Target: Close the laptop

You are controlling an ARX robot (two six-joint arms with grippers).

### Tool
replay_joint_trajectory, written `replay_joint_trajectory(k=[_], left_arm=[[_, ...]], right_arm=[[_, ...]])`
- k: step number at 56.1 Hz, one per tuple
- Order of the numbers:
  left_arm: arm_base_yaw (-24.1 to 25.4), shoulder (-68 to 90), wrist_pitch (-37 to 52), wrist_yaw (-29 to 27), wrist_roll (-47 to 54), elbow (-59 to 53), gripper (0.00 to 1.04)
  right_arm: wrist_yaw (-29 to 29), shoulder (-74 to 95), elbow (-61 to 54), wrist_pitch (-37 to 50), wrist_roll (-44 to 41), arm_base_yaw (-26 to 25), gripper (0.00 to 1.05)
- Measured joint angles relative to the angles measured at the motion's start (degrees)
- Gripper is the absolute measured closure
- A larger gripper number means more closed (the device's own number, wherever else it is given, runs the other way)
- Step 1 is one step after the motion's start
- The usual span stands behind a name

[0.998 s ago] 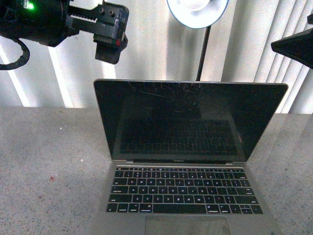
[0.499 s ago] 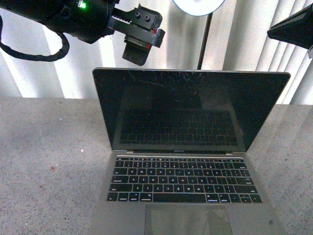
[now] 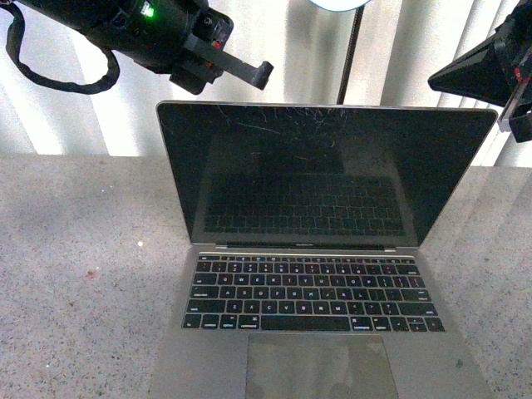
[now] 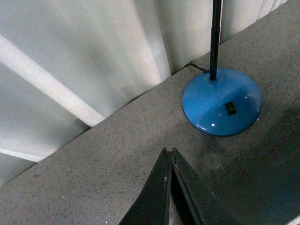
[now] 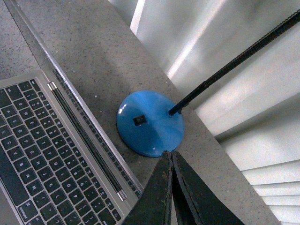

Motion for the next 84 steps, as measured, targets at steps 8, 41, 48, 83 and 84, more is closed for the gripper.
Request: replay_joint_trajectory(k=[8, 41, 48, 83, 84], left_arm=[[0.11, 0.00, -1.53, 0.70, 1.07, -0.02, 1.01], [0.24, -0.59, -2.45, 3.32, 2.12, -2.14, 1.01], [0.13, -1.51, -2.99, 4.11, 2.36, -3.37, 1.01], [0.07, -4.02, -6.64, 6.36, 3.85, -6.58, 1.01], [0.07, -4.02, -6.64, 6.34, 3.89, -6.64, 1.01]], right_arm=[[0.17, 0.59, 0.74, -1.40, -1.05, 0.44, 1.02], [0.46, 0.92, 1.36, -6.34, -5.53, 1.66, 1.02], [0.35, 0.81, 0.83, -6.86, -6.38, 1.66, 1.02], [0.20, 0.59, -0.20, -8.72, -8.68, 2.49, 1.02], [0.17, 0.59, -0.20, -8.98, -8.72, 2.51, 1.02]])
